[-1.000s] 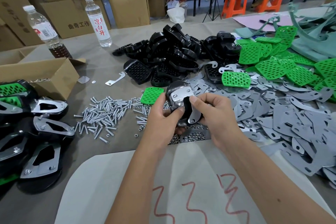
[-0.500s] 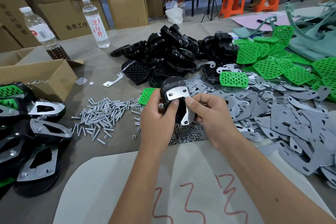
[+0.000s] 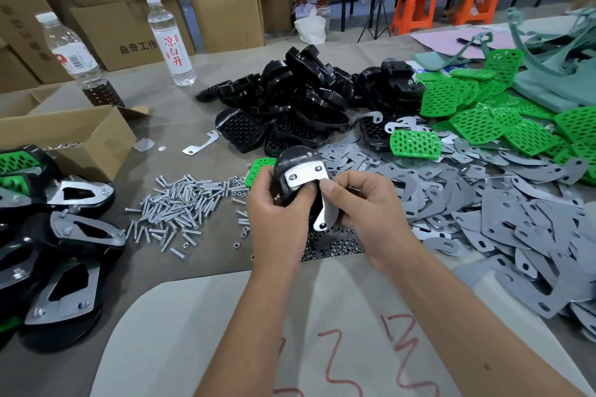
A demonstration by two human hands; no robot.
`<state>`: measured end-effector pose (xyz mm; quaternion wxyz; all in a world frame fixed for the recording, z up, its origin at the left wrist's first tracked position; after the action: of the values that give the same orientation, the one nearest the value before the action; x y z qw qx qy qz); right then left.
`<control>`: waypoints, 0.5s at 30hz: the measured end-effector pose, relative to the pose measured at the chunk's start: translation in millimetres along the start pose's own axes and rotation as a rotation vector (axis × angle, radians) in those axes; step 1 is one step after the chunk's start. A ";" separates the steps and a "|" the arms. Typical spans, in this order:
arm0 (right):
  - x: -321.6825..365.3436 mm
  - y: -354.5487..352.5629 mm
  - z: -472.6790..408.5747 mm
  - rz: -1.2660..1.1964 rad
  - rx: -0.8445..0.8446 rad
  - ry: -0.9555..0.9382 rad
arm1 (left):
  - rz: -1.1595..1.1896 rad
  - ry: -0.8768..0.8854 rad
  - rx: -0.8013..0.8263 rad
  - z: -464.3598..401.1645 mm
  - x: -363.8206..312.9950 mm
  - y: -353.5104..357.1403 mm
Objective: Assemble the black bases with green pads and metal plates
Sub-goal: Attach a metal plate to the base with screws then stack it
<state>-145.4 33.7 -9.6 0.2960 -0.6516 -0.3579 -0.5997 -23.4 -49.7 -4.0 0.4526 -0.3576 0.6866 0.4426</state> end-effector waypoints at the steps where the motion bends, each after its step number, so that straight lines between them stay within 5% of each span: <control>1: 0.4 0.5 -0.2 0.011 0.004 -0.007 | -0.001 0.011 -0.010 0.2 -1.0 -0.4; 15: -2.0 2.3 -1.5 0.122 0.033 0.002 | -0.001 0.017 -0.032 -1.0 3.7 -4.2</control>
<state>-144.4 31.0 -11.3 0.3432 -0.6668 -0.3272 -0.5749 -21.2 -52.4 -8.4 0.4412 -0.3691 0.6830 0.4502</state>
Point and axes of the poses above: each hand's wrist, its own z-axis away from the middle knuckle, its own y-axis out of the palm, x = y × z, the point moved 8 cm from there along -z, towards the middle knuckle, and after that the axes turned 6 degrees about z, right-handed, at the moved point
